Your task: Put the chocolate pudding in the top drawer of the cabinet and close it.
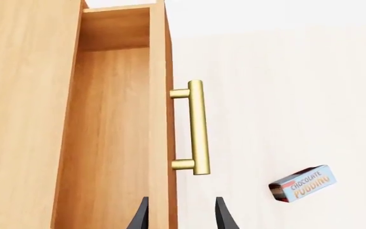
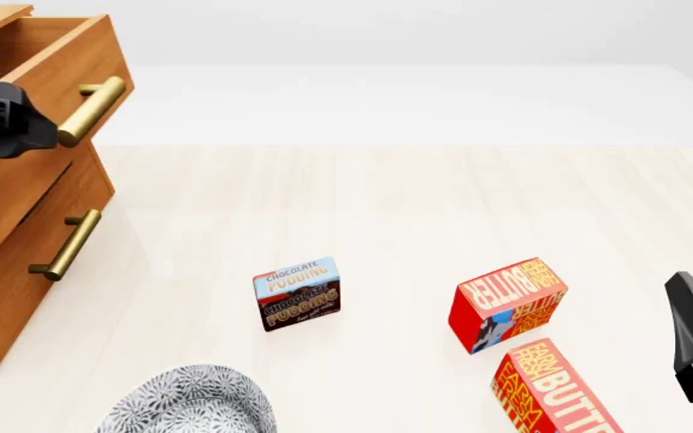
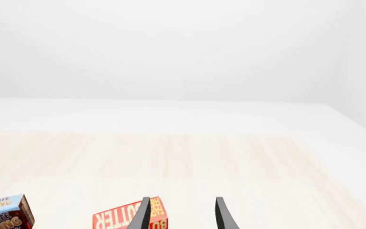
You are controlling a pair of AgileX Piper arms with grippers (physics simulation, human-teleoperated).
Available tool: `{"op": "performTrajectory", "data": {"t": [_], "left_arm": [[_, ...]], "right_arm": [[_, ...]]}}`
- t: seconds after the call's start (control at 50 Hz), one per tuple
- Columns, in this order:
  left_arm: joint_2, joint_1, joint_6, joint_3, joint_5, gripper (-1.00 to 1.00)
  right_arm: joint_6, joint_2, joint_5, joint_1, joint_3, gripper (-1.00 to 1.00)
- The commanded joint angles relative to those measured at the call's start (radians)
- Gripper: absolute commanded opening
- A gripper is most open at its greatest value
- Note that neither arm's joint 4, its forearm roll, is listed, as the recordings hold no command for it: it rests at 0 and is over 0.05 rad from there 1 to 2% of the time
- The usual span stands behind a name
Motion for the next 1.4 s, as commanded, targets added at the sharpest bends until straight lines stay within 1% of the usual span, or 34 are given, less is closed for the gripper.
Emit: {"op": "performTrajectory", "data": {"t": [0.02, 0.08, 0.4, 0.68, 0.9, 1.12, 1.26, 1.4], "left_arm": [[-0.008, -0.032, -0.003, 0.03, 0.013, 1.0], [-0.013, -0.043, -0.005, 0.029, 0.018, 1.0], [0.019, -0.074, -0.001, 0.056, -0.032, 1.0], [0.04, -0.107, -0.011, 0.071, -0.058, 1.0], [0.064, -0.117, -0.015, 0.092, -0.093, 1.0], [0.061, -0.151, -0.024, 0.1, -0.085, 1.0], [0.076, -0.17, -0.021, 0.11, -0.099, 1.0], [0.084, -0.188, -0.024, 0.093, -0.093, 1.0]], "right_arm": [[0.0, 0.0, 0.0, 0.0, 0.0, 1.0], [0.0, 0.0, 0.0, 0.0, 0.0, 1.0], [0.0, 0.0, 0.0, 0.0, 0.0, 1.0], [0.0, 0.0, 0.0, 0.0, 0.0, 1.0], [0.0, 0.0, 0.0, 0.0, 0.0, 1.0], [0.0, 0.0, 0.0, 0.0, 0.0, 1.0], [0.0, 0.0, 0.0, 0.0, 0.0, 1.0], [0.0, 0.0, 0.0, -0.001, 0.0, 1.0]]}}
